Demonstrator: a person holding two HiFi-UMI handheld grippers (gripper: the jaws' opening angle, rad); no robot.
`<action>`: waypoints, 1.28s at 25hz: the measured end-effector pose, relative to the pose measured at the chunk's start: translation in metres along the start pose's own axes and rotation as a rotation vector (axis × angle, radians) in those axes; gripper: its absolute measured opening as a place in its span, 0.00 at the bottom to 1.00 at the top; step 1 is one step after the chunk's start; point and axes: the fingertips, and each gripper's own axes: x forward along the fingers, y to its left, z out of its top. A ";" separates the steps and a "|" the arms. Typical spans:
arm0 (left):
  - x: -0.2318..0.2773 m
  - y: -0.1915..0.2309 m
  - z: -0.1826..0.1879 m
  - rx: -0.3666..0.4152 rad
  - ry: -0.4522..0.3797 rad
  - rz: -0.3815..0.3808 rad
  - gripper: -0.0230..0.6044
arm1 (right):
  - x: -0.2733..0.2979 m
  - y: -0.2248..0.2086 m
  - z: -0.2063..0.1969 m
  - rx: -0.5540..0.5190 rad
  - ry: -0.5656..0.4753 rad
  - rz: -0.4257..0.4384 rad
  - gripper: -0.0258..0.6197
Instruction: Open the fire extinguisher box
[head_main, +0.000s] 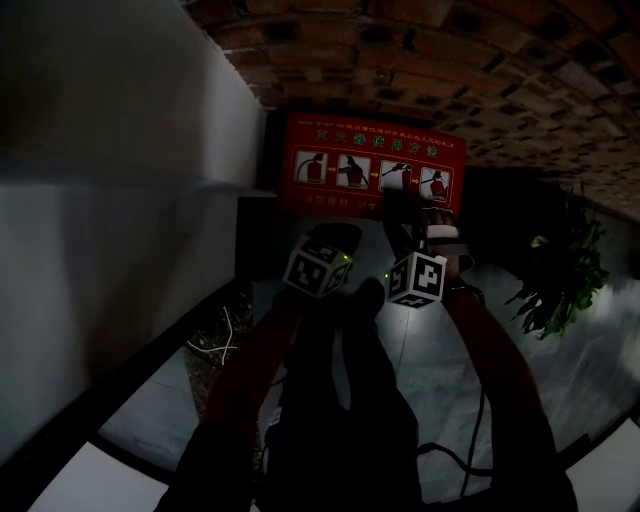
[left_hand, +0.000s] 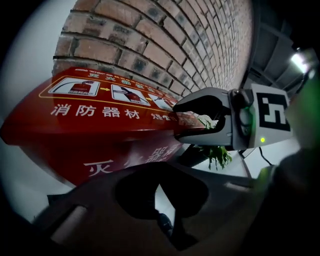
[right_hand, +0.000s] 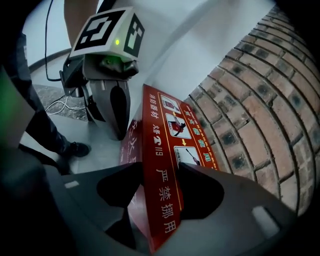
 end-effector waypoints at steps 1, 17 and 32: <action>0.000 0.001 -0.001 -0.005 0.003 0.011 0.03 | 0.000 0.000 0.001 0.002 -0.004 -0.001 0.39; 0.003 0.001 0.031 0.002 -0.027 0.043 0.03 | -0.020 -0.008 0.008 0.038 -0.033 0.049 0.36; 0.016 0.010 0.024 0.013 0.007 0.049 0.03 | -0.060 -0.051 0.028 0.129 -0.149 -0.009 0.29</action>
